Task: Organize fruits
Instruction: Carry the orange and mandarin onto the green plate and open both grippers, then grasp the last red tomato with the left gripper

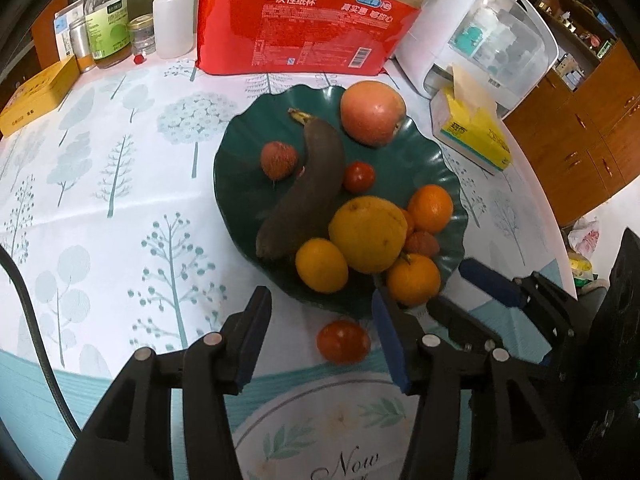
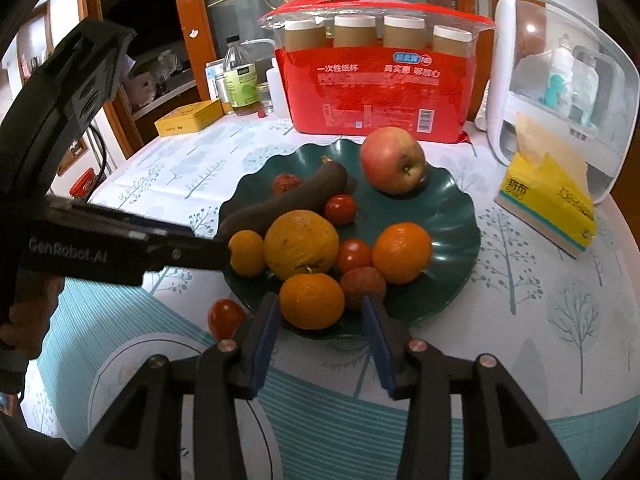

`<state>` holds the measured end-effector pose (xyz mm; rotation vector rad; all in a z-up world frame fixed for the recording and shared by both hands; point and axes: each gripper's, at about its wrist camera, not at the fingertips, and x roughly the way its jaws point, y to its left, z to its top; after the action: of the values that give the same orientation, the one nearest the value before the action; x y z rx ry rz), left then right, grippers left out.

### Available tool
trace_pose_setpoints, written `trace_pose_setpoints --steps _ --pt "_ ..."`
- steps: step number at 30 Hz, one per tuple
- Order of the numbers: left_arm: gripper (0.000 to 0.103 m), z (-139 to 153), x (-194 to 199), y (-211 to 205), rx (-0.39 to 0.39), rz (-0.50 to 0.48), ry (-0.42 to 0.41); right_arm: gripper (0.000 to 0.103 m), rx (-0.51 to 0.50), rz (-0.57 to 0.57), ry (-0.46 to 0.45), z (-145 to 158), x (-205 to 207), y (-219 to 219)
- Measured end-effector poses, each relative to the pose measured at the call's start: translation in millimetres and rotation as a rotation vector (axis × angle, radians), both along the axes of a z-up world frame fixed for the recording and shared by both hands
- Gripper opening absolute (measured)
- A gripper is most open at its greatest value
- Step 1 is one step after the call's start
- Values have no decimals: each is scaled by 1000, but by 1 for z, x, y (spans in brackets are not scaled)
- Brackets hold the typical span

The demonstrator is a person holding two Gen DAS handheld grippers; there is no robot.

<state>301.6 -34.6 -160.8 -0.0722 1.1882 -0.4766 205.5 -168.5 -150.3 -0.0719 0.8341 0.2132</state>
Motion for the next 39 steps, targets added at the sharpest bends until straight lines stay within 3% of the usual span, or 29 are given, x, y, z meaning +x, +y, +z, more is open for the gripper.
trace_pose_setpoints --steps 15,18,29,39 --pt "51 -25 -30 -13 -8 -38 81 45 6 -90 50 -7 -20 -14" --pt "46 -31 -30 -15 -12 -39 89 45 9 -101 57 -9 -21 -18" --pt "33 -38 -25 -21 22 -45 68 45 17 -116 76 -14 -19 -25" --pt "33 -43 -22 -28 52 -64 51 45 20 -118 79 -15 -19 -26"
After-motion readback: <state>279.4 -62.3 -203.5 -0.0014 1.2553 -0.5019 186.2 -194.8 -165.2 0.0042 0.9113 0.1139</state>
